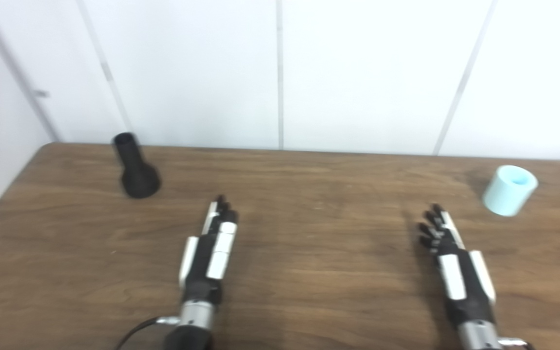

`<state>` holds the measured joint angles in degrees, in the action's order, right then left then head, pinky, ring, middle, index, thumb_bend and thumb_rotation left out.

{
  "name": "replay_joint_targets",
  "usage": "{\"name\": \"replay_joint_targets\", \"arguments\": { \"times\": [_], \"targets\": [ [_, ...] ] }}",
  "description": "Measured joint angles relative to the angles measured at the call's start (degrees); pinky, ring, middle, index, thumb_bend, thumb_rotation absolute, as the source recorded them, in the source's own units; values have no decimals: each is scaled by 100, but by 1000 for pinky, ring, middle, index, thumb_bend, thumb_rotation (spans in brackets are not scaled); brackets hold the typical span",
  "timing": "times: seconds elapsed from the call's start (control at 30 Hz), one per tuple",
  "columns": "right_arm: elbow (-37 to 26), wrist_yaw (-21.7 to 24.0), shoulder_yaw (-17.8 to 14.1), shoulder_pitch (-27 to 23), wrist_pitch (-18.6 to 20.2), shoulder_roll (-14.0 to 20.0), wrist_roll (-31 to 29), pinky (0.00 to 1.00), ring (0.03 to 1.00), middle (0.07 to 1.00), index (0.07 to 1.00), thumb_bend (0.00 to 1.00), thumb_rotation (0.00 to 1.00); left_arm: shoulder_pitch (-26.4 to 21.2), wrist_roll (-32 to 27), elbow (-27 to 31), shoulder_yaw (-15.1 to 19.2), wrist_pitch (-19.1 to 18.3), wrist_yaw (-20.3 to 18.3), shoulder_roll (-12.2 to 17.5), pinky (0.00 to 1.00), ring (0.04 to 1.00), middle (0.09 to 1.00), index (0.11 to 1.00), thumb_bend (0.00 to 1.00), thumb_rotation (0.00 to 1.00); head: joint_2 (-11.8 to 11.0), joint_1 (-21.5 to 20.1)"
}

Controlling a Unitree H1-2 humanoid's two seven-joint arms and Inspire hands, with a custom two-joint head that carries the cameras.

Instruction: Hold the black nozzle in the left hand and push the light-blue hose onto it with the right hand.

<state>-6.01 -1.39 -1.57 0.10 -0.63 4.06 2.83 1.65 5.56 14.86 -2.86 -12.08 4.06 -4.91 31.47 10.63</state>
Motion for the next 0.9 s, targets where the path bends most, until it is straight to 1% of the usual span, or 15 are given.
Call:
{"name": "replay_joint_targets", "arguments": {
  "times": [0.13,0.33,0.4,0.47,0.5,0.53,0.6,0.63,0.67,0.7,0.73,0.77,0.8,0.87,0.9],
  "targets": [
    [58,45,-38,-25,-170,92,-98,876,915,947,968,654,1000,0,142,-39,-61,46,68,-57,980,981,1000,1000,582,900,-18,1],
    [109,79,-39,-37,-360,112,-103,865,912,942,964,655,1000,0,287,-40,-90,46,106,-58,972,975,995,1000,582,903,-44,18],
    [110,78,-39,-37,-388,113,-97,858,908,938,961,655,1000,0,293,-40,-77,46,114,-55,974,974,994,1000,580,902,-88,18],
    [110,77,-38,-37,-401,112,-91,854,907,937,959,655,1000,0,310,-40,-56,46,127,-46,992,974,994,1000,588,885,-114,27],
    [112,76,-37,-37,-411,111,-85,853,907,935,958,655,1000,0,339,-42,-35,57,144,-37,996,979,997,1000,621,845,-184,62],
    [114,75,-37,-36,-424,110,-81,853,907,934,958,654,1000,-1,382,-54,-15,100,180,-19,999,991,999,1000,659,800,-185,62],
    [118,74,-36,-35,-439,108,-72,850,905,930,957,654,1000,-26,528,-116,36,206,261,51,1000,998,1000,1000,695,760,-202,80],
    [121,73,-36,-35,-444,105,-66,848,904,928,956,654,1000,-48,600,-166,63,255,308,102,1000,999,1000,1000,709,744,-281,123],
    [122,72,-36,-35,-450,104,-57,848,904,928,956,654,1000,-71,638,-228,97,301,342,154,1000,1000,1000,1000,714,739,-290,133],
    [129,69,-37,-34,-465,103,-45,842,899,921,952,654,1000,-93,786,-312,145,416,444,222,1000,1000,1000,1000,748,686,-351,167],
    [138,67,-38,-35,-481,102,-41,839,896,918,950,654,1000,-141,938,-439,164,547,578,283,1000,1000,1000,1000,765,658,-352,168],
    [158,66,-38,-36,-509,101,-34,837,894,916,948,654,1000,-215,1148,-655,216,694,718,373,1000,1000,1000,1000,776,641,-352,168],
    [181,64,-38,-41,-563,96,-30,834,892,913,944,653,1000,-295,1292,-809,288,759,849,475,1000,1000,1000,1000,787,622,-352,185],
    [208,46,-43,-52,-646,86,-29,831,890,910,941,652,1000,-420,1499,-920,426,920,1071,657,1000,1000,1000,1000,796,606,-352,185],
    [216,40,-48,-57,-673,85,-31,828,889,910,938,651,1000,-485,1591,-941,489,1020,1206,733,1000,1000,1000,1000,793,597,-317,177]
  ]
}}
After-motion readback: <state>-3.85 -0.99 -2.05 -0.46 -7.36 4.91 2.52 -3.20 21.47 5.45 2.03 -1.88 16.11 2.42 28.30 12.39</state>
